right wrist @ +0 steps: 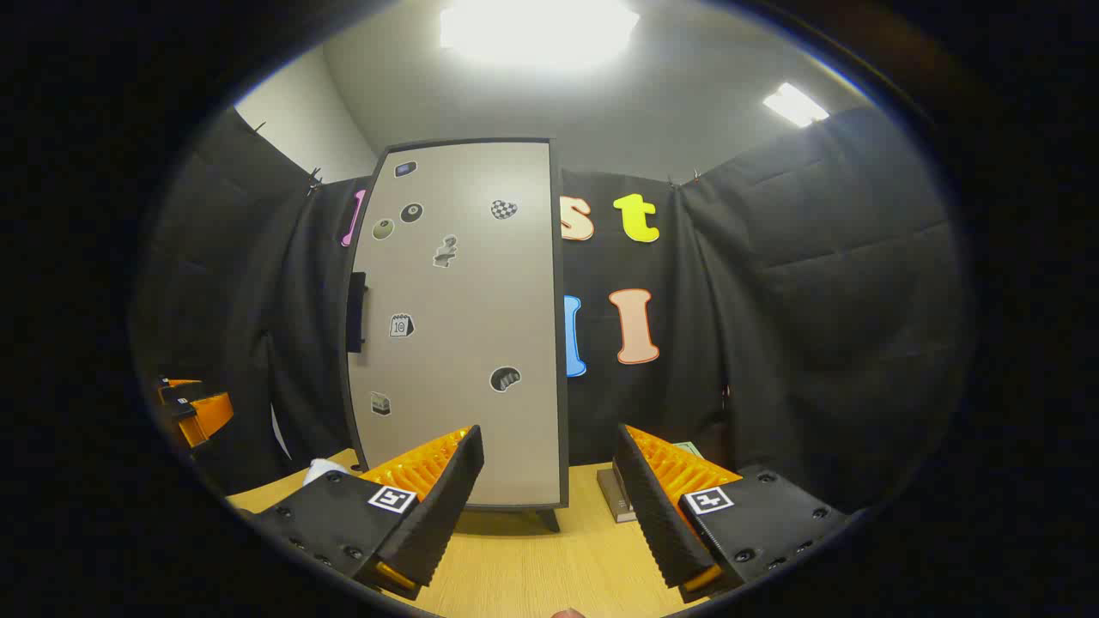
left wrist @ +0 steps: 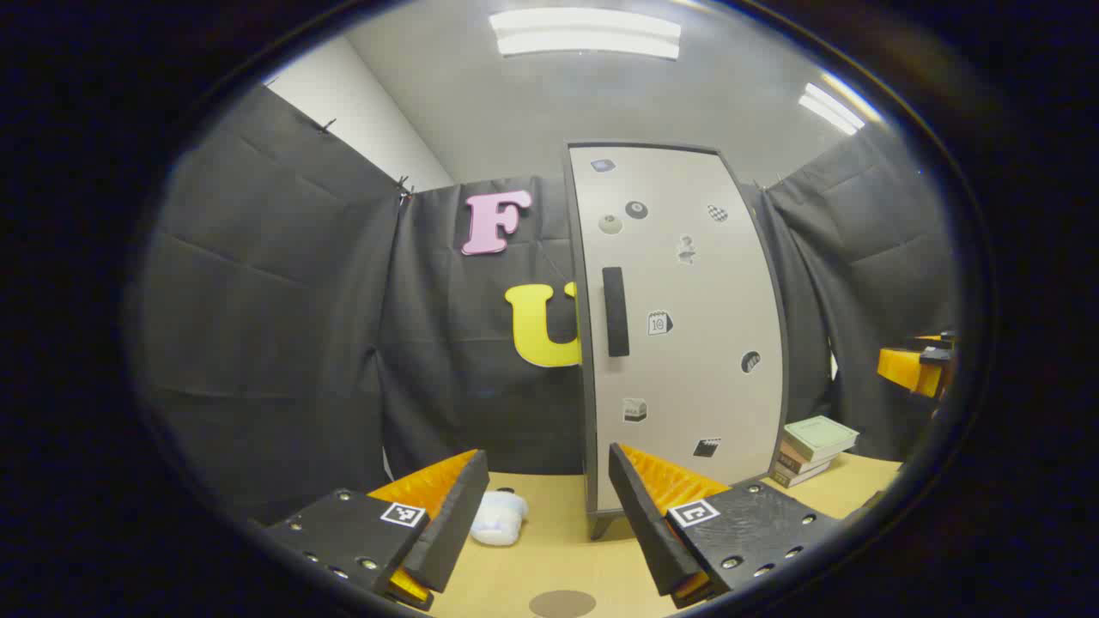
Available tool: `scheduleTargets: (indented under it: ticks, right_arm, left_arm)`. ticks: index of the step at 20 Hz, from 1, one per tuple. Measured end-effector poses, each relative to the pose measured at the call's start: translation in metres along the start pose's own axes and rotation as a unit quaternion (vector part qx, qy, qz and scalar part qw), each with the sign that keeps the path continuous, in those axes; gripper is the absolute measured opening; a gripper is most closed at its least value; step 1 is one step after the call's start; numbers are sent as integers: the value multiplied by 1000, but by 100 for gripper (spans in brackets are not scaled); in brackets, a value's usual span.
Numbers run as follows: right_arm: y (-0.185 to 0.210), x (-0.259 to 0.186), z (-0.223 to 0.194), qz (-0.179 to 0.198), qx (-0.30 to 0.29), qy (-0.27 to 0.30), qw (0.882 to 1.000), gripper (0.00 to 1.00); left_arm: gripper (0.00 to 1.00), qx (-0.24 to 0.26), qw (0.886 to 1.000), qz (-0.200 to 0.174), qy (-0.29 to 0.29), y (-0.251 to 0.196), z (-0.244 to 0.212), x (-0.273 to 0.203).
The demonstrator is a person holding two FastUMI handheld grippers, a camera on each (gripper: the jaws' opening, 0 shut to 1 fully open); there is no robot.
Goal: Open the cabinet door with the right hand, grasp the bottle in the cabinet with the left hand and place it on the coaster, then close the cabinet door with the right hand.
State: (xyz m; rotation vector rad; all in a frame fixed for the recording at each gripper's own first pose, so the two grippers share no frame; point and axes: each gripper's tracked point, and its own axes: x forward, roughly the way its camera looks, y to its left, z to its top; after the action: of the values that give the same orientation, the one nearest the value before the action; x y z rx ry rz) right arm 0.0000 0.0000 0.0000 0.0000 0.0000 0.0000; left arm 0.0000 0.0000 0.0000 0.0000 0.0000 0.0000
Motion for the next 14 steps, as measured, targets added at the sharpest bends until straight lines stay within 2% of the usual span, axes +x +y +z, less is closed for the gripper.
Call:
scheduleTargets:
  ticks: [5, 8, 13, 14]
  right_arm:
    - [-4, 7, -3, -1, 1, 1, 1000, 98]
    - [-5, 10, -2, -3, 1, 0, 1000, 97]
    - [-8, 12, -1, -3, -2, -4, 1000, 98]
    - [-8, 13, -1, -3, -2, -4, 1000, 98]
  left_arm:
    - [85, 8, 1000, 10, 4, 5, -1, 5]
    - [89, 10, 1000, 10, 3, 5, 2, 7]
    - [89, 15, 1000, 8, 4, 2, 3, 11]
    - [85, 15, 1000, 8, 4, 1, 4, 11]
